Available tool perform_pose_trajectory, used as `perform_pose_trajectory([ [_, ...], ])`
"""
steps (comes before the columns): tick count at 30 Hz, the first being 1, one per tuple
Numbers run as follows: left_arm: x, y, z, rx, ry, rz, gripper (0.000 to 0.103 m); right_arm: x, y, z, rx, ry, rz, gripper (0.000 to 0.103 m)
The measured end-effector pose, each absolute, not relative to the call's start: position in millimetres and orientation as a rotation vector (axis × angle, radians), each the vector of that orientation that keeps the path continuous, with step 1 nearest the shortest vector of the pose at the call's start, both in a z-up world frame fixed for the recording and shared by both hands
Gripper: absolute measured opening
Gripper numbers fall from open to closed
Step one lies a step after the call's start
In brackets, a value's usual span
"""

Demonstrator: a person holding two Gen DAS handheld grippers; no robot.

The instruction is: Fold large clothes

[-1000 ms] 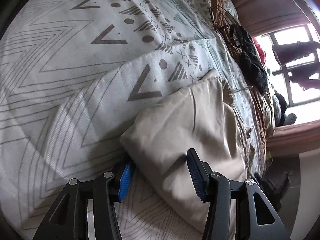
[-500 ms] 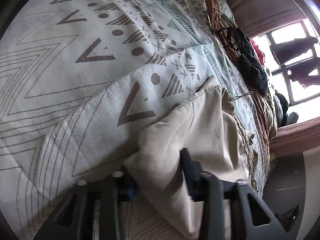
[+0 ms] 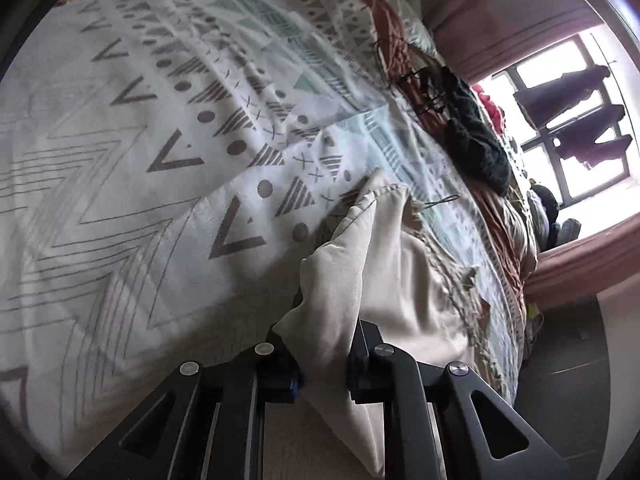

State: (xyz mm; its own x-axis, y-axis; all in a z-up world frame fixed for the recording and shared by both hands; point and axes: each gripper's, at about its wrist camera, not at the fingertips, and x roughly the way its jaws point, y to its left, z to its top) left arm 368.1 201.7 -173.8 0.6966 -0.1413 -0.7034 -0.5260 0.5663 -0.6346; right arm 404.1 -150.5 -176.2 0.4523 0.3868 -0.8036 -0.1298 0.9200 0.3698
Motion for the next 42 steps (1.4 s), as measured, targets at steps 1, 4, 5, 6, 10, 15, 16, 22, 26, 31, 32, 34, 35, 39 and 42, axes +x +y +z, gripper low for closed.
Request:
perform_pose_trajectory([
  [1, 363.9, 199.8, -170.4, -0.960, 0.790, 0.257, 0.016, 399.0, -150.3, -176.9, 0.260, 1.057, 0.324, 0.036],
  [4, 349.0, 197.4, -167.8, -0.969, 0.785, 0.262, 0.016, 385.5, -148.4, -180.7, 0.221, 1.060, 0.323, 0.036],
  [5, 345.4, 196.8, -168.9, -0.972, 0.786, 0.263, 0.016, 385.3, -147.8, -182.1, 0.203, 1.063, 0.321, 0.036],
  [6, 344.4, 196.6, -170.4, -0.971, 0.789, 0.264, 0.016, 385.1, -146.6, -185.4, 0.180, 1.069, 0.315, 0.036],
  [10, 349.5, 198.6, -178.8, -0.977, 0.811, 0.274, 0.016, 389.7, -141.8, -196.6, 0.115, 1.094, 0.303, 0.036],
  [15, 358.8, 198.9, -177.9, -0.962, 0.822, 0.260, 0.016, 401.6, -138.3, -203.6, 0.086, 1.083, 0.294, 0.036],
  [16, 359.0, 199.2, -177.3, -0.963, 0.823, 0.257, 0.016, 405.2, -137.6, -204.9, 0.088, 1.082, 0.291, 0.036],
  [22, 361.8, 193.1, -153.6, -0.956, 0.798, 0.221, 0.016, 431.6, -132.1, -205.0, 0.111, 1.078, 0.274, 0.036],
  [26, 367.6, 182.3, -125.1, -0.936, 0.771, 0.184, 0.016, 439.0, -139.9, -204.3, 0.192, 1.072, 0.297, 0.036],
  [31, 386.0, 159.6, -80.7, -0.871, 0.764, 0.126, 0.016, 423.1, -164.1, -189.0, 0.307, 0.988, 0.330, 0.036],
  [32, 389.7, 152.9, -68.9, -0.853, 0.757, 0.109, 0.016, 417.3, -172.0, -183.5, 0.327, 0.962, 0.326, 0.036],
  [34, 394.8, 140.4, -49.3, -0.823, 0.744, 0.078, 0.015, 410.2, -184.6, -178.1, 0.367, 0.940, 0.328, 0.036],
  [35, 397.8, 134.5, -41.6, -0.813, 0.739, 0.063, 0.015, 406.5, -191.1, -177.0, 0.393, 0.934, 0.329, 0.036],
  [39, 407.8, 106.0, -12.9, -0.775, 0.726, 0.003, 0.015, 395.2, -211.3, -181.4, 0.495, 0.943, 0.351, 0.036],
  [42, 413.7, 89.0, 1.6, -0.753, 0.722, -0.027, 0.014, 388.1, -212.1, -188.0, 0.536, 0.962, 0.396, 0.034],
])
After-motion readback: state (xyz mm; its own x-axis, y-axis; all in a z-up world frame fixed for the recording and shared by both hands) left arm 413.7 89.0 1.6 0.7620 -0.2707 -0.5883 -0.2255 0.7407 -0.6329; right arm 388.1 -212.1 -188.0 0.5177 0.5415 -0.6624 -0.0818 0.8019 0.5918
